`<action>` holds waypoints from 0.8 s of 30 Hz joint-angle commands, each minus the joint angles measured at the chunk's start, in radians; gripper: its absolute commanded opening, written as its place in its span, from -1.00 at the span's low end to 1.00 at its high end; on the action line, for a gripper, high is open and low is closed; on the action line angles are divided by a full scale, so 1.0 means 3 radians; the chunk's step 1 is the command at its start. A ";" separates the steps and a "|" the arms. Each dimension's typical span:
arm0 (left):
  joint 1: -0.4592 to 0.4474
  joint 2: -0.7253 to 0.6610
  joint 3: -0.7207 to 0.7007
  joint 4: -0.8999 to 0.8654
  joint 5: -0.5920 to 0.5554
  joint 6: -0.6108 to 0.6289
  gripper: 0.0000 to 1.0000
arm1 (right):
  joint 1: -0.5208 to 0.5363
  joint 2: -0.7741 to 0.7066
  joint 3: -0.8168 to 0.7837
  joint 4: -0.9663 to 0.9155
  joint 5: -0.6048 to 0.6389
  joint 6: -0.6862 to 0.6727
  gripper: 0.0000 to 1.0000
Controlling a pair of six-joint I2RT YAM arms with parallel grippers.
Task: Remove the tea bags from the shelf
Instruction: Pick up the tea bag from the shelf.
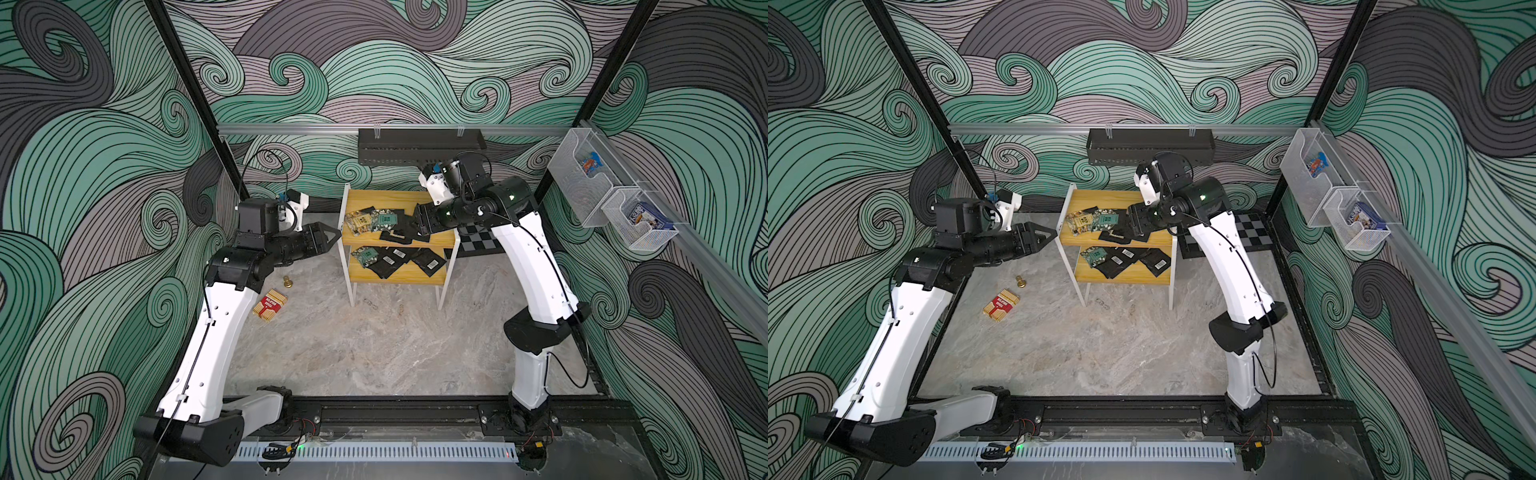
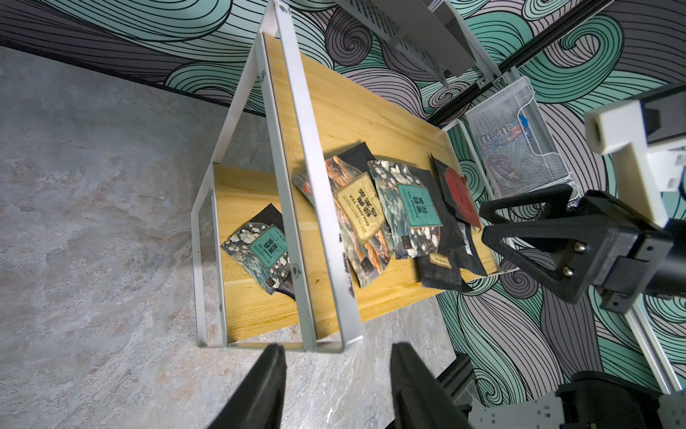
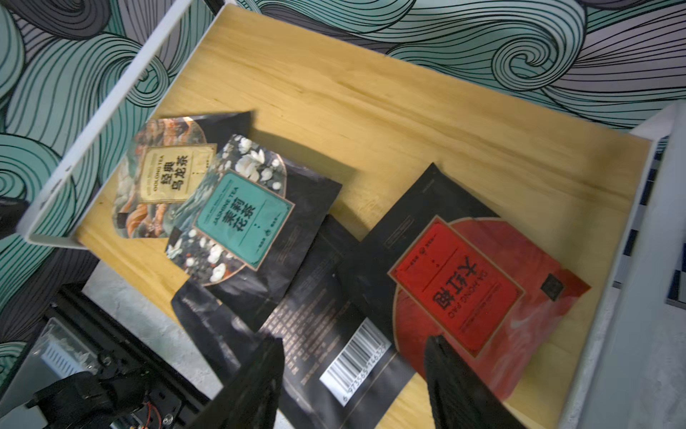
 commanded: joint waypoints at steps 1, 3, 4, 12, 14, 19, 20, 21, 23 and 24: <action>-0.0033 -0.0015 -0.0003 -0.0055 -0.0003 0.0068 -0.03 | 0.0036 0.0059 0.0147 -0.0040 0.0244 -0.0066 0.29; -0.0040 -0.0015 -0.0012 -0.0053 -0.0003 0.0074 -0.03 | 0.0036 0.0105 0.0211 -0.0041 0.0297 -0.0071 0.29; -0.0043 -0.0011 -0.0018 -0.0053 -0.0003 0.0076 -0.03 | 0.0035 0.0134 0.0233 -0.0033 0.0326 -0.0077 0.29; -0.0058 -0.0008 -0.0050 -0.0066 0.0002 0.0086 -0.03 | 0.0041 0.0305 0.0336 -0.0027 0.0391 -0.0067 0.30; -0.0058 -0.0008 -0.0065 -0.0065 0.0003 0.0079 -0.03 | 0.0043 0.0342 0.0343 -0.0025 0.0334 -0.0047 0.31; -0.0058 -0.0010 -0.0091 -0.0075 -0.0003 0.0087 -0.04 | 0.0043 0.0345 0.0315 -0.0030 0.0257 -0.0005 0.38; -0.0058 -0.0008 -0.0092 -0.0076 -0.0003 0.0091 -0.04 | 0.0044 0.0333 0.0288 -0.0031 0.0257 -0.0010 0.39; -0.0058 -0.0006 -0.0097 -0.0071 -0.0003 0.0088 -0.04 | 0.0041 0.0330 0.0253 -0.0036 0.0264 -0.0011 0.39; -0.0058 -0.0008 -0.0110 -0.0065 -0.0003 0.0085 -0.05 | 0.0042 0.0318 0.0173 -0.0039 0.0268 -0.0010 0.37; -0.0058 -0.0005 -0.0112 -0.0060 -0.0003 0.0084 -0.05 | 0.0046 0.0303 0.0118 -0.0036 0.0281 -0.0018 0.37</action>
